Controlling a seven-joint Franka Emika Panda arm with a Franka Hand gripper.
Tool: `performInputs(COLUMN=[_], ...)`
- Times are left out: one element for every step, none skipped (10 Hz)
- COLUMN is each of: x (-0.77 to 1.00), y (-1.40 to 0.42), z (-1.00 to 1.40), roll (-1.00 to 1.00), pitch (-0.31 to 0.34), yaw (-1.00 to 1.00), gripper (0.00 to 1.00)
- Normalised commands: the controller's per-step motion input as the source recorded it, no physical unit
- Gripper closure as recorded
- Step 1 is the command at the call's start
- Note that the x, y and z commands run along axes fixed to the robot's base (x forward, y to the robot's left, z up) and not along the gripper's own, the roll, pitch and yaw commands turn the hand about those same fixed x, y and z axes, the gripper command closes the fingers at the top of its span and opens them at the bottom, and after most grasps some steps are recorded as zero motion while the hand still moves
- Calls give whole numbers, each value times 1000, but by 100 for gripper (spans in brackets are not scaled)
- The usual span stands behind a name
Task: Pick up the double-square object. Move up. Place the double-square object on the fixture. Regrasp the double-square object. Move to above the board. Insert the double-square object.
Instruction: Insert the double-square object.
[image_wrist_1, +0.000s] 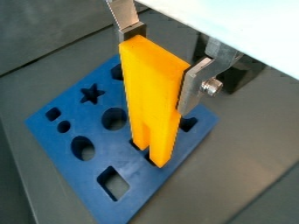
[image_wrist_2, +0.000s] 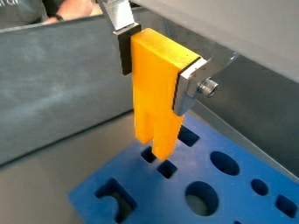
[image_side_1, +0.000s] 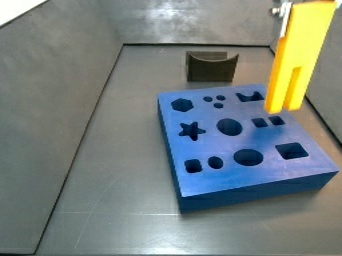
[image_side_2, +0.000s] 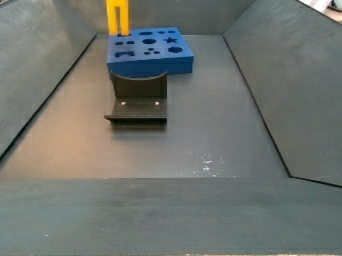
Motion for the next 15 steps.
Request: performInputs(x=[-54, 0, 0, 23, -17, -20, -94, -54, 0, 0, 0, 60, 129, 149, 131], y=[0, 0, 60, 69, 0, 0, 0, 0, 0, 0, 0, 0, 0, 0, -43], z=[0, -34, -26, -14, -6, -111, -271, -283, -240, -220, -200, -177, -169, -214, -297], roll=[0, 0, -14, 0, 0, 0, 37, 34, 14, 6, 0, 0, 0, 23, 64], pitch=[-19, 0, 0, 0, 0, 0, 0, 0, 0, 3, 0, 10, 19, 56, 73], yaw=[100, 0, 0, 0, 0, 0, 0, 0, 0, 0, 0, -3, -6, -11, -20], gripper=[100, 100, 100, 100, 100, 100, 100, 100, 100, 100, 100, 100, 100, 100, 100])
